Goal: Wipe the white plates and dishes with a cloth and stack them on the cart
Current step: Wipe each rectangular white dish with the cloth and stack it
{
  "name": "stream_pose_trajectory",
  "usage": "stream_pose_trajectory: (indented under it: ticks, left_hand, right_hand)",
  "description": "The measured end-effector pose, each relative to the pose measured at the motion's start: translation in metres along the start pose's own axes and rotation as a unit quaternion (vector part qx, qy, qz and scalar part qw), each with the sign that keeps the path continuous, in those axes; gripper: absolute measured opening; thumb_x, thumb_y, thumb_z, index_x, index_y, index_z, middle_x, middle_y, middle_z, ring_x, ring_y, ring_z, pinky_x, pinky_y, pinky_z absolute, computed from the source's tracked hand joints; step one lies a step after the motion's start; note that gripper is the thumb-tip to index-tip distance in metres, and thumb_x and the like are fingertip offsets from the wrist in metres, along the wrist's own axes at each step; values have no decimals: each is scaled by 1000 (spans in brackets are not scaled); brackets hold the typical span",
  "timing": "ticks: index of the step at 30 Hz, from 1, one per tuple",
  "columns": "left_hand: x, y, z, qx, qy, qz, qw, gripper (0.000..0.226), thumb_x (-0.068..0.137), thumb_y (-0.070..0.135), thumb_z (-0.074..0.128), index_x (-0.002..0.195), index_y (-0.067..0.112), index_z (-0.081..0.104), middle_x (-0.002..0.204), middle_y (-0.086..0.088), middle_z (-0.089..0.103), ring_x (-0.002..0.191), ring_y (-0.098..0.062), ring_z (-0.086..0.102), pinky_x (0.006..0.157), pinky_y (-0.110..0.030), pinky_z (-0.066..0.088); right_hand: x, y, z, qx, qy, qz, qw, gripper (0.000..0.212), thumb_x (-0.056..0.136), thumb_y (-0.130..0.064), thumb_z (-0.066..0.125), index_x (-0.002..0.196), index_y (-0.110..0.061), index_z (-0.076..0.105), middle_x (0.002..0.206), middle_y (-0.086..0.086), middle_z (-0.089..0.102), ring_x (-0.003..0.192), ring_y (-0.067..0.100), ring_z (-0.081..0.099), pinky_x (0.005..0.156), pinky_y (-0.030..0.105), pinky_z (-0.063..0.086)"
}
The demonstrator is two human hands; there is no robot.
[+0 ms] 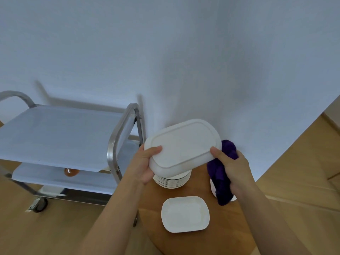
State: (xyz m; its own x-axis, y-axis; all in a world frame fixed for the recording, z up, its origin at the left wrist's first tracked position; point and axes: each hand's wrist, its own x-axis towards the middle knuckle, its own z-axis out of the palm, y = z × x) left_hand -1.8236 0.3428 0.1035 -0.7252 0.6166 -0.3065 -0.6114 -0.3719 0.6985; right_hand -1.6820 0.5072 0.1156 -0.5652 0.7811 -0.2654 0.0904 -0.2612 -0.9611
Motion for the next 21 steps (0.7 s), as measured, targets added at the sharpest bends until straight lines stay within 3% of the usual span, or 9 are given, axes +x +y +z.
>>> stream_pose_trajectory:
  ticks: [3, 7, 9, 12, 15, 17, 21]
  left_hand:
    - [-1, 10, 11, 28, 12, 29, 999, 26, 84, -8, 51, 102, 6, 62, 86, -9, 74, 77, -21, 71, 77, -39, 56]
    - [-2, 24, 14, 24, 28, 52, 998, 22, 86, -6, 52, 100, 7, 62, 90, -10, 73, 85, -25, 68, 83, -43, 54]
    - [-3, 28, 14, 69, 58, 93, 992, 27, 83, -10, 55, 97, 12, 62, 89, -7, 71, 82, -22, 67, 77, -40, 56]
    - [-9, 22, 22, 216, 53, 135, 965, 35, 77, -15, 61, 89, 18, 61, 76, 1, 71, 70, -17, 68, 59, -29, 56]
    - [-16, 12, 33, 309, -49, 111, 943, 38, 73, -17, 64, 95, 14, 64, 85, -3, 74, 80, -19, 71, 68, -28, 58]
    - [-20, 15, 33, 341, -106, 91, 930, 36, 75, -15, 65, 99, 12, 66, 92, -9, 74, 87, -24, 71, 75, -31, 58]
    - [-26, 24, 28, 366, -149, 80, 915, 35, 72, -15, 65, 101, 6, 66, 93, -13, 72, 90, -28, 69, 78, -36, 57]
  right_hand:
    - [-2, 3, 12, -53, 95, -95, 989, 55, 80, -43, 68, 126, -26, 44, 108, -4, 59, 94, 19, 61, 62, 24, 47]
    - [-12, -7, 23, -30, 155, -247, 956, 43, 92, -29, 56, 131, -25, 38, 120, -6, 54, 107, 15, 55, 72, 21, 49]
    - [-18, -15, 26, -23, 156, -330, 931, 45, 90, -28, 55, 131, -24, 38, 124, -4, 52, 111, 13, 53, 84, 23, 50]
    - [-26, -19, 44, -78, 46, -389, 917, 49, 87, -34, 53, 132, -34, 34, 127, -9, 50, 115, 8, 49, 95, 25, 45]
    - [-30, -15, 70, -233, -71, -399, 884, 58, 86, -37, 49, 140, -28, 29, 137, -6, 44, 120, 7, 42, 102, 34, 41]
    - [-26, -15, 75, -300, -127, -408, 853, 63, 85, -39, 51, 142, -23, 30, 137, -3, 46, 116, 9, 44, 99, 42, 43]
    - [-12, -29, 66, -314, -207, -400, 836, 68, 76, -56, 52, 136, -31, 32, 116, -15, 50, 100, 7, 54, 80, 24, 52]
